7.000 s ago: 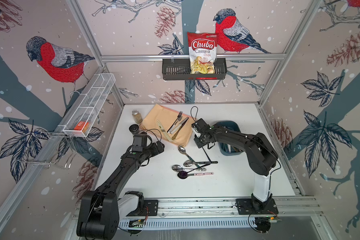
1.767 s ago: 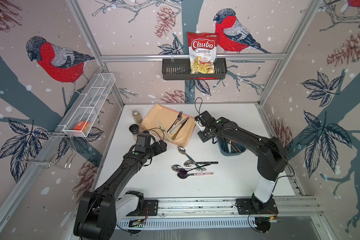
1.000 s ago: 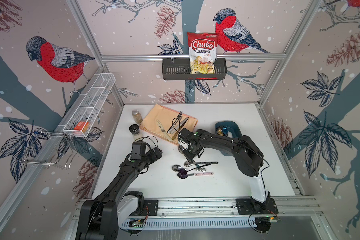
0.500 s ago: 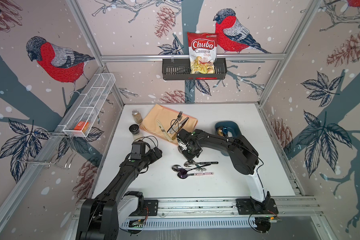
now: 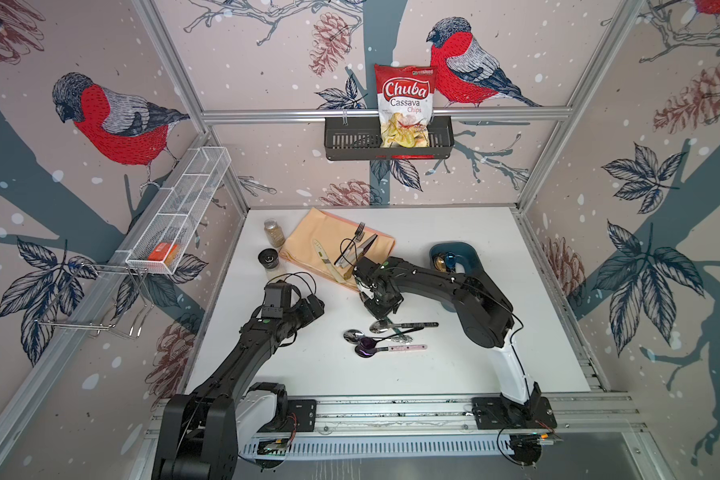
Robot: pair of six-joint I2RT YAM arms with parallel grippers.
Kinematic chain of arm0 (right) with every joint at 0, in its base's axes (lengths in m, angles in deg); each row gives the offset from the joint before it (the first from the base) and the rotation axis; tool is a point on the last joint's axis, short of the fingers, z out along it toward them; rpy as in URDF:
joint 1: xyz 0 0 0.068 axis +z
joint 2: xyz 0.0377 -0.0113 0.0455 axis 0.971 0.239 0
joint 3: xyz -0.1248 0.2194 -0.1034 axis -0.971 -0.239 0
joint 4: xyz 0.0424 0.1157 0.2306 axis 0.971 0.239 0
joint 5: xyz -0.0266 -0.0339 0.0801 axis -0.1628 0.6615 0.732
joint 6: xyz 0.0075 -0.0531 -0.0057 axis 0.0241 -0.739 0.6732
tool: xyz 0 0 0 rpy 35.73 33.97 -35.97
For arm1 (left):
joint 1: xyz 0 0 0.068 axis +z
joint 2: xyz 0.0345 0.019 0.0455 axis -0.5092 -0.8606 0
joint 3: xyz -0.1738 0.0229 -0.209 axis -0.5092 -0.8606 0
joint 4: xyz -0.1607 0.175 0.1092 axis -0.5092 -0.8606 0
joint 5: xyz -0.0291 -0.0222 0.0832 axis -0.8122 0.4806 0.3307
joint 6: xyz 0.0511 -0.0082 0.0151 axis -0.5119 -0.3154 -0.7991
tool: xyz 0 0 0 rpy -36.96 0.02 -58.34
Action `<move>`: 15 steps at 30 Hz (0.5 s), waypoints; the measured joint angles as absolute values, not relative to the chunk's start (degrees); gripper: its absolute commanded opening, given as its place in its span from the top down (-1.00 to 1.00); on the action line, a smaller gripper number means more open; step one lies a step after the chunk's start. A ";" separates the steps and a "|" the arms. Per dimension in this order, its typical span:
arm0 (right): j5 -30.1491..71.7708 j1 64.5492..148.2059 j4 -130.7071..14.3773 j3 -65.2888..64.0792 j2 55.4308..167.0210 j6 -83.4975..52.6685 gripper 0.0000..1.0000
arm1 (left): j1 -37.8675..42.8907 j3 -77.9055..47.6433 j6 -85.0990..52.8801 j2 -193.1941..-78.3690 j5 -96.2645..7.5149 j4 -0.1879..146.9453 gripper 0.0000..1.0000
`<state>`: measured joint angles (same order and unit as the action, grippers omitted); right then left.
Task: Put the spoon into the storage box
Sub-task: Pick up the spoon from the center of the board.
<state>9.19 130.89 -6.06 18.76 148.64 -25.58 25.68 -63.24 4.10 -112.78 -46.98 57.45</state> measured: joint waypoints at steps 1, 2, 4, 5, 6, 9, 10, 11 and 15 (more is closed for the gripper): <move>9.15 130.92 -5.90 18.93 148.73 -25.60 0.68 | 25.68 -63.24 4.10 -112.78 -46.98 57.45 -0.92; 9.09 130.98 -5.75 19.09 148.82 -25.71 0.71 | 25.68 -63.24 4.10 -112.78 -46.98 57.45 -0.93; 9.00 131.11 -5.53 19.30 148.95 -26.47 0.75 | 25.70 -63.24 4.10 -112.78 -46.95 57.45 -0.93; 8.87 131.16 -5.51 19.35 148.97 -26.47 0.76 | 25.75 -63.24 4.10 -112.78 -46.98 57.47 -0.93; 8.78 131.24 -5.49 19.44 148.97 -26.47 0.77 | 25.75 -63.24 4.10 -112.78 -46.95 57.47 -0.93; 8.58 131.33 -5.51 19.44 148.90 -26.47 0.81 | 25.79 -63.24 4.08 -112.84 -46.95 57.58 -0.93; 8.56 131.38 -5.53 19.41 148.84 -26.47 0.83 | 25.81 -63.24 4.06 -112.89 -46.95 57.58 -0.93; 8.41 131.44 -5.66 19.30 148.68 -26.47 0.83 | 25.86 -63.20 3.99 -112.95 -46.95 57.58 -0.93; 7.60 132.03 -6.52 18.56 147.68 -26.45 0.88 | 25.90 -62.35 3.40 -113.54 -47.17 57.54 -0.93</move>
